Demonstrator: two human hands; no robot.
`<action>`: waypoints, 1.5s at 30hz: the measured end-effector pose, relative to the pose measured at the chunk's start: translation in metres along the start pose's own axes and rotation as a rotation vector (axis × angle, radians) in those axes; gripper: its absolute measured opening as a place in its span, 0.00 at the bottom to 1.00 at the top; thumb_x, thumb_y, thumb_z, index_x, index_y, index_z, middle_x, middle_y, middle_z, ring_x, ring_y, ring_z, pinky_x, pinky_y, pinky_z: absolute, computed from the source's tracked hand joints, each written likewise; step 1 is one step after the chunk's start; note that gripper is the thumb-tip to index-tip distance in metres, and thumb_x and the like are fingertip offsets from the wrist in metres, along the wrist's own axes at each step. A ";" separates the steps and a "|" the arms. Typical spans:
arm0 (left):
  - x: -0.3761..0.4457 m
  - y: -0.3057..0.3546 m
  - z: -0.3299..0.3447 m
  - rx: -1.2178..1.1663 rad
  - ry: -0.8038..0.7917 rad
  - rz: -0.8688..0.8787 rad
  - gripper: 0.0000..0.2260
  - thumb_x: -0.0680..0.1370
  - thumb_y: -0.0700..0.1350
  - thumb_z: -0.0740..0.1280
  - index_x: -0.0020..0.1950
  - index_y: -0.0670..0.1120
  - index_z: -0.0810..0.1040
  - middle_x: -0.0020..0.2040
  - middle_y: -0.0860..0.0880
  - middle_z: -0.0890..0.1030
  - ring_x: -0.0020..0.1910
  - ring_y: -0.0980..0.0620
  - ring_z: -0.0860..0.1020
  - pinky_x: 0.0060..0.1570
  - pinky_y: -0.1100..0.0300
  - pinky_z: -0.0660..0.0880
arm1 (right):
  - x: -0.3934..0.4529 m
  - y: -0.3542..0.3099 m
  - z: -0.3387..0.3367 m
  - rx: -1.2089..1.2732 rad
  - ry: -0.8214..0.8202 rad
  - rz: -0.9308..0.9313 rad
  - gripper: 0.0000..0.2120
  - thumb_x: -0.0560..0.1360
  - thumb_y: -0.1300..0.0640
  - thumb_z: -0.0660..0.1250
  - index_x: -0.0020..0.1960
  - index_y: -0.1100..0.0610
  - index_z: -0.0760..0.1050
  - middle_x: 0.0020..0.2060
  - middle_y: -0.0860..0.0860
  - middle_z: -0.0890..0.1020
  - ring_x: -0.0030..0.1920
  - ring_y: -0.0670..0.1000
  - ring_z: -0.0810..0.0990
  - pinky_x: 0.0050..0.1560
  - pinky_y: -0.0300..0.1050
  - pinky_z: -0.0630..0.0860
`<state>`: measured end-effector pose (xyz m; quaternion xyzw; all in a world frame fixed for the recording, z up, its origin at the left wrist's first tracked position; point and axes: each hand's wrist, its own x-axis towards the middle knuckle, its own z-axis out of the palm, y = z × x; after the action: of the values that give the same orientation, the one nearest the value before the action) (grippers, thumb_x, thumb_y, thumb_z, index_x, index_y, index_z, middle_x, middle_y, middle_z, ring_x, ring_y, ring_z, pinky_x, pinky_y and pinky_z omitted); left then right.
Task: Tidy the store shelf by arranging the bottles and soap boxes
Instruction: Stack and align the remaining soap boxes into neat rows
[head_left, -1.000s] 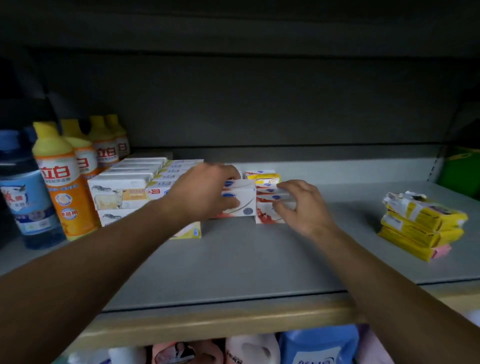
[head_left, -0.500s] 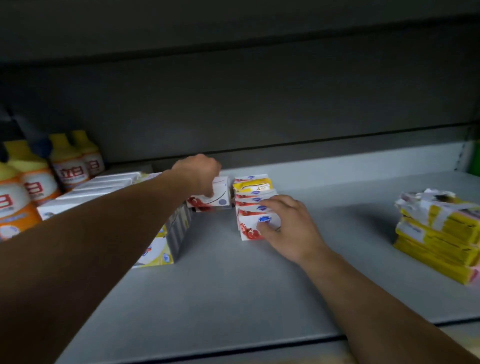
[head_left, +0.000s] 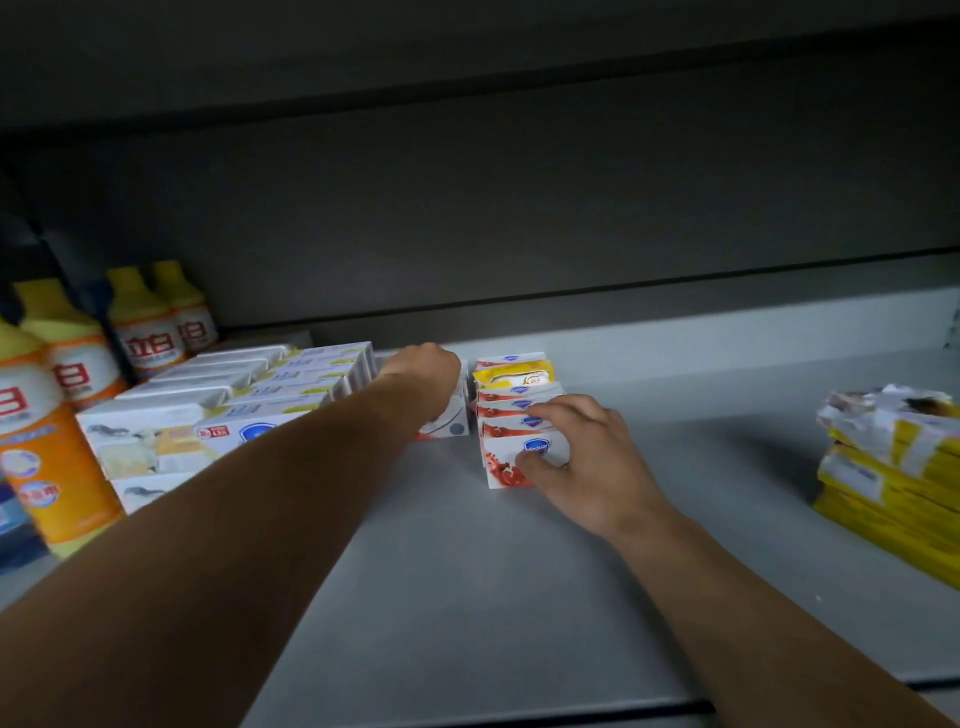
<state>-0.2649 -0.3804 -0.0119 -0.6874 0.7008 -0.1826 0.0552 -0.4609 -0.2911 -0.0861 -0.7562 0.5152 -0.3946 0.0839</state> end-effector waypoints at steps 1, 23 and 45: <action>0.000 -0.001 0.002 -0.007 0.012 -0.002 0.18 0.72 0.41 0.74 0.62 0.43 0.77 0.54 0.43 0.81 0.47 0.45 0.79 0.44 0.56 0.74 | 0.000 0.000 0.000 0.000 0.003 -0.002 0.25 0.74 0.48 0.69 0.70 0.46 0.71 0.67 0.41 0.69 0.67 0.48 0.65 0.60 0.38 0.65; -0.027 0.009 -0.007 -0.028 0.155 0.091 0.21 0.74 0.42 0.71 0.66 0.45 0.72 0.58 0.45 0.78 0.56 0.45 0.75 0.52 0.52 0.74 | -0.003 -0.001 -0.008 0.093 0.047 0.060 0.25 0.75 0.64 0.70 0.69 0.50 0.71 0.65 0.45 0.68 0.64 0.47 0.71 0.59 0.34 0.71; -0.207 -0.048 0.037 -2.119 -0.139 -0.020 0.07 0.78 0.42 0.67 0.54 0.42 0.82 0.50 0.40 0.84 0.46 0.45 0.84 0.41 0.52 0.80 | -0.079 -0.112 0.011 0.697 -0.218 0.132 0.38 0.68 0.65 0.72 0.72 0.41 0.64 0.62 0.45 0.80 0.60 0.45 0.80 0.60 0.41 0.76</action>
<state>-0.1970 -0.1834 -0.0658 -0.3991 0.4917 0.5606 -0.5335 -0.3857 -0.1761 -0.0740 -0.6851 0.3855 -0.4572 0.4159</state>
